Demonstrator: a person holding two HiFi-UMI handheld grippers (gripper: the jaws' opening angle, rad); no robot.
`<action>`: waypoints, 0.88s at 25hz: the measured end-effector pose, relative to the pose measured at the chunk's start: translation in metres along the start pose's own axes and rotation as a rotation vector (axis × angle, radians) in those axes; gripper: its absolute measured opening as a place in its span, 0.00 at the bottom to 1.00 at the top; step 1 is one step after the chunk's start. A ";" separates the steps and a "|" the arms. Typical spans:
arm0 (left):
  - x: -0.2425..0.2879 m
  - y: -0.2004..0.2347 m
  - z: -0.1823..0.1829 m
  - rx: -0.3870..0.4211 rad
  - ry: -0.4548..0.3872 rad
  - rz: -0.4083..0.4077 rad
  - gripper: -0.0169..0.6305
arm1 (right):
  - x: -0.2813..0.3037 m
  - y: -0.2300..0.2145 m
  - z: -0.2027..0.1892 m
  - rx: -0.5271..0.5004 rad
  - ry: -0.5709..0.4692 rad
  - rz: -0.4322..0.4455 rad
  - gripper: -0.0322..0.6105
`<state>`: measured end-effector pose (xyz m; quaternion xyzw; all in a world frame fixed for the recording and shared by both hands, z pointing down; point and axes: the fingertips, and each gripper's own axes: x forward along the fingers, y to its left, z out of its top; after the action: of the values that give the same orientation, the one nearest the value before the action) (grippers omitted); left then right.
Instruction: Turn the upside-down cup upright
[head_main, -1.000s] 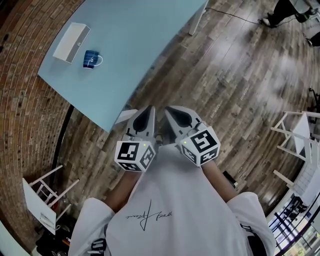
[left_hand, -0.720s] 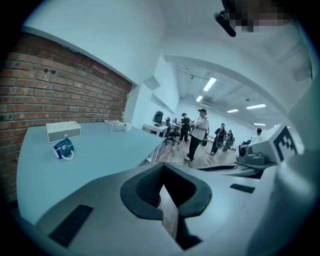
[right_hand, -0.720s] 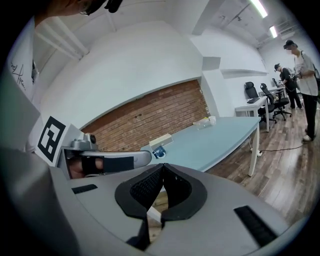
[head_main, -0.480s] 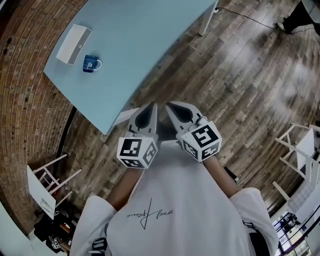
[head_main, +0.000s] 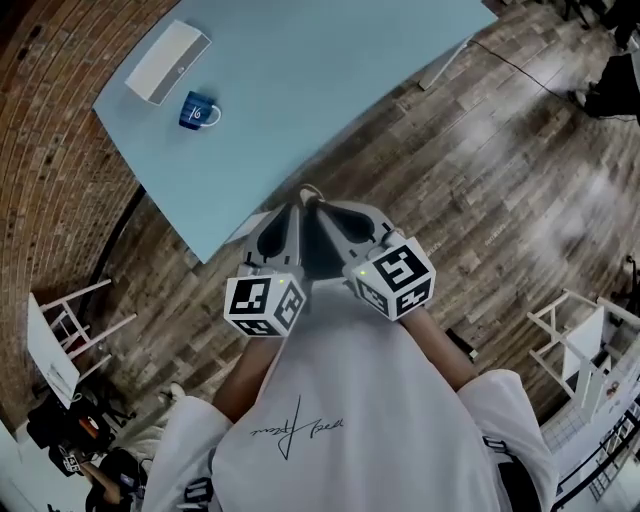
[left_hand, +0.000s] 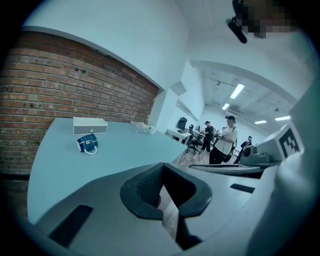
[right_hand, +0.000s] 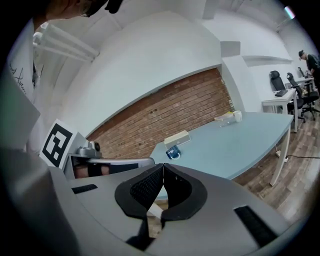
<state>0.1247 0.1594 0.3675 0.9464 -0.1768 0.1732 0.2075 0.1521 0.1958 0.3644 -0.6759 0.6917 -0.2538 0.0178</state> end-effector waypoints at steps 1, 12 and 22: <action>0.002 0.006 0.003 -0.008 -0.008 0.008 0.04 | 0.007 -0.001 0.003 -0.009 0.009 0.011 0.08; 0.034 0.077 0.046 -0.106 -0.078 0.143 0.04 | 0.091 -0.010 0.042 -0.089 0.120 0.143 0.08; 0.050 0.149 0.072 -0.190 -0.118 0.249 0.04 | 0.166 -0.010 0.065 -0.150 0.198 0.233 0.08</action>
<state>0.1260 -0.0125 0.3755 0.9019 -0.3200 0.1241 0.2622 0.1715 0.0181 0.3645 -0.5621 0.7808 -0.2631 -0.0717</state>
